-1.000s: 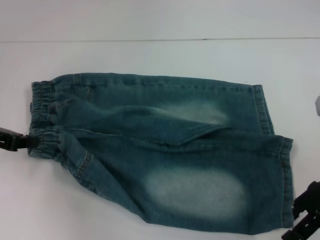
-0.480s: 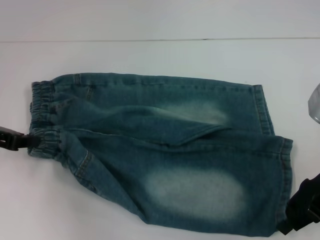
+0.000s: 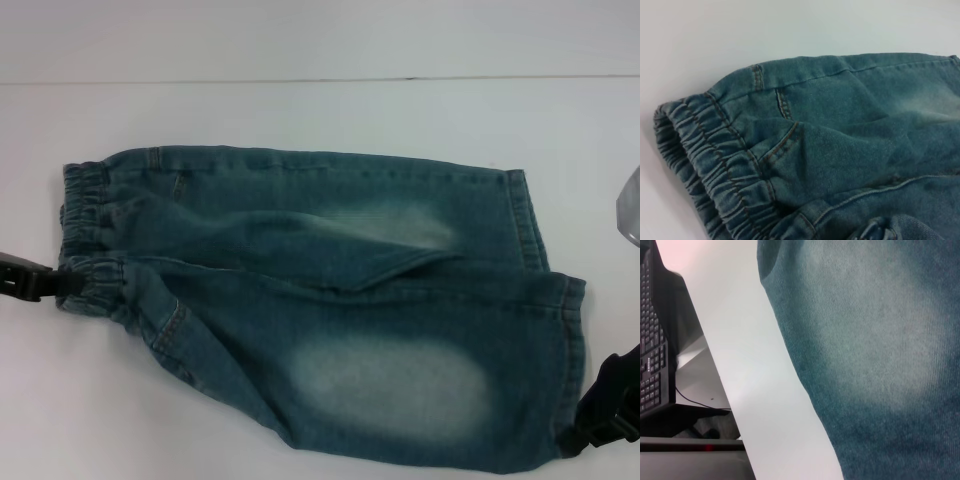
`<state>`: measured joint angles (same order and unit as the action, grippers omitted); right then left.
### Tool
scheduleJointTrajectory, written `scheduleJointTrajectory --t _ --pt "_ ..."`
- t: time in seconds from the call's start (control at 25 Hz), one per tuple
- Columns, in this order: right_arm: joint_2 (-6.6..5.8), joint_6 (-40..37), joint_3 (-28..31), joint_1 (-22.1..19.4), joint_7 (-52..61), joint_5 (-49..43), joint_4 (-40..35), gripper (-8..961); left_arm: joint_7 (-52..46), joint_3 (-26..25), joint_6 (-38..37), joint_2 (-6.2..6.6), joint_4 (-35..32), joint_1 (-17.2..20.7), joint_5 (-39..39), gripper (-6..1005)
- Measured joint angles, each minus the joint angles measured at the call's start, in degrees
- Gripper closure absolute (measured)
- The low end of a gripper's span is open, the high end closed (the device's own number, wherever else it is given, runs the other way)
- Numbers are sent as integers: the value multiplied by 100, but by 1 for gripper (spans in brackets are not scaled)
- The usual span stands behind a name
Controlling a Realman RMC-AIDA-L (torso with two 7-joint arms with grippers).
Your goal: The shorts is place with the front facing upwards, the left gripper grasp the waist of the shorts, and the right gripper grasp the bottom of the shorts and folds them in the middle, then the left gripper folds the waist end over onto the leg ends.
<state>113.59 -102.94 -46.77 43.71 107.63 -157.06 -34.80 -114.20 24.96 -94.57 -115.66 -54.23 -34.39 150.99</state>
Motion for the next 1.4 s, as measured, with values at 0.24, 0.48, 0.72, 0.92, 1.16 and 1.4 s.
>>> scheduleJointTrajectory --t 0.24,0.48,0.72,0.92,1.16,1.4 --pt "-117 4 250 -77 -50 71 -23 919 -136 -8 -44 30 -5 -30 0 942" --pt "-352 76 1451 -252 -468 405 -11 920 -574 -41 -113 127 -39 -131 0 938" --pt "-441 813 2087 -627 -731 1745 321 920 -1157 -221 170 195 -74 -265 -4 935" --pt "-385 1973 2147 -849 -806 2750 778 920 -1420 -456 574 202 -50 -320 -266 932" --pt "-155 2507 2179 -846 -1019 3387 898 920 -1456 -379 1183 157 245 -405 -581 928" --pt "33 3443 2129 -769 -986 3658 924 919 -1458 -379 1674 97 391 -469 -588 924"
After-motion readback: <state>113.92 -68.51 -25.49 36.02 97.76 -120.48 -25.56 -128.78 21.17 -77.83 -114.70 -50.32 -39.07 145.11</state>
